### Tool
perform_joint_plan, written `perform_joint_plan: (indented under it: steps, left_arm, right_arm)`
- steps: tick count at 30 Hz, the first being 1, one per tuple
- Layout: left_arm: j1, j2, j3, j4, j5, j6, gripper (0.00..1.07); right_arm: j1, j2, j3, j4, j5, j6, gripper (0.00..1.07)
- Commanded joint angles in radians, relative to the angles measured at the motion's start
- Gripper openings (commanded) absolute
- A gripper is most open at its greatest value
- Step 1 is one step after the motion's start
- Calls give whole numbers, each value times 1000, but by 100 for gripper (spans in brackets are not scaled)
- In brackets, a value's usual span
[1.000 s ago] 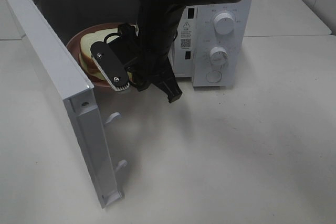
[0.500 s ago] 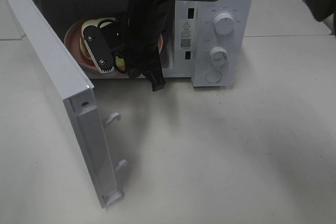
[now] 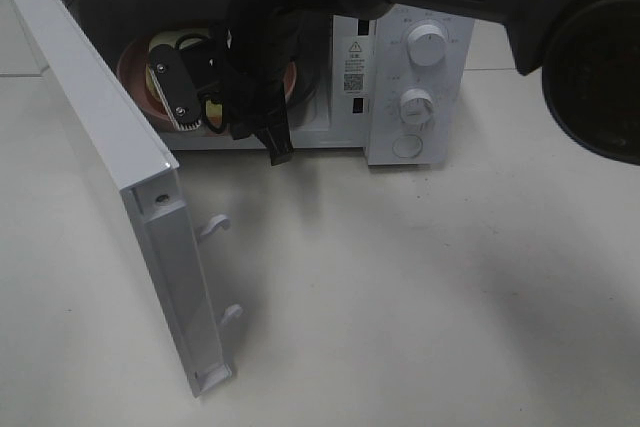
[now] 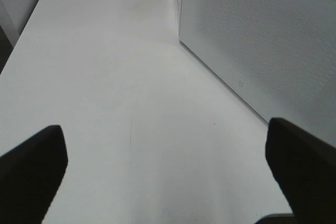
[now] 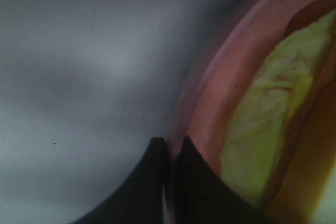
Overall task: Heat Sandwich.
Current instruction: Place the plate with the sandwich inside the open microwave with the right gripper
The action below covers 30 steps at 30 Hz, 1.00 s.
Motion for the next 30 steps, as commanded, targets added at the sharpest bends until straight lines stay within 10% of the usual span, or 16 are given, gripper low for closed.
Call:
perform_joint_plan:
  steps: [1, 14, 30]
  left_arm:
    - [-1, -16, 2, 1, 0, -2, 98]
    - [-1, -16, 2, 2, 0, -2, 98]
    - [-1, -16, 2, 2, 0, -2, 98]
  right_arm:
    - [-18, 14, -36, 4, -33, 17, 2]
    - [-27, 20, -42, 4, -70, 37, 13]
    - [-25, 6, -12, 9, -87, 251, 74]
